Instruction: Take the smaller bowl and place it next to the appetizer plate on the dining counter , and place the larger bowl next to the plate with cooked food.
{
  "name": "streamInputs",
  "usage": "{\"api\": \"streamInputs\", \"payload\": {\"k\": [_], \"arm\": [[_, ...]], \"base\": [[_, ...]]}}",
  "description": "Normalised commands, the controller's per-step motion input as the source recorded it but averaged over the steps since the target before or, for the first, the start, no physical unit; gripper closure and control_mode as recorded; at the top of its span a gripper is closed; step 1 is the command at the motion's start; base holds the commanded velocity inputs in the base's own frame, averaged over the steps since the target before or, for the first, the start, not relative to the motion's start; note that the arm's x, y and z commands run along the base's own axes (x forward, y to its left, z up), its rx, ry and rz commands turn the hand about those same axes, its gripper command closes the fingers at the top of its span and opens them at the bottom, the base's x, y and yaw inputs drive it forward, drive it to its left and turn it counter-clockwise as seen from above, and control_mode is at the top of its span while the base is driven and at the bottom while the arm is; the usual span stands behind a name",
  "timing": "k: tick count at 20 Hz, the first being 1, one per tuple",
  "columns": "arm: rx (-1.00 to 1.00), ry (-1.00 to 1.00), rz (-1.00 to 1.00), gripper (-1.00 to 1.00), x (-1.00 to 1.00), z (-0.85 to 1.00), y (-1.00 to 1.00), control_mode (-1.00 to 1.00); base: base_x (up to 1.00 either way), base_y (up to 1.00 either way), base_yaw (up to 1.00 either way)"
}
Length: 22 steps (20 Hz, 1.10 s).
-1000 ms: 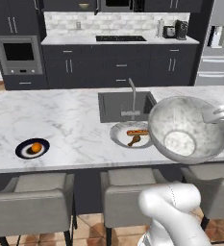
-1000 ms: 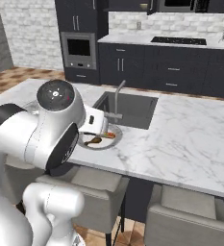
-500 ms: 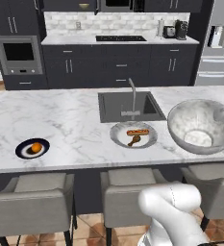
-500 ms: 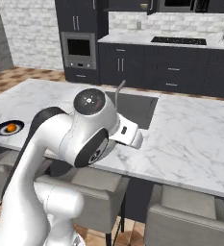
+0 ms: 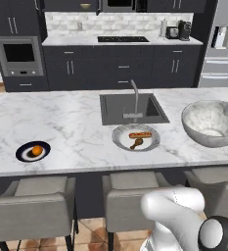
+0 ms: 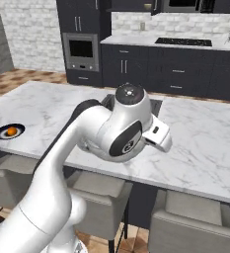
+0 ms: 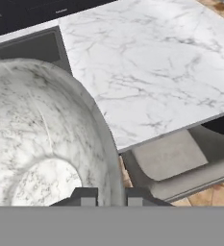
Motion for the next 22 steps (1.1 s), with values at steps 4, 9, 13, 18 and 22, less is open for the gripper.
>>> {"api": "streamInputs", "payload": {"k": [4,9,13,18,22], "arm": [[0.01,-0.01,-0.01,1.00,0.63,-0.29,-0.08,-1.00],[0.00,-0.03,0.00,1.00,0.74,-0.39,-0.08,-1.00],[0.00,-0.05,0.00,1.00,0.66,-0.44,-0.09,-1.00],[0.00,-0.05,0.00,1.00,0.62,-0.45,-0.10,-1.00],[0.00,0.00,0.00,1.00,0.57,-0.34,-0.09,-1.00]], "base": [[0.00,0.00,0.00],[0.00,0.00,0.00],[0.00,0.00,0.00],[0.00,0.00,0.00],[0.00,0.00,0.00]]}}
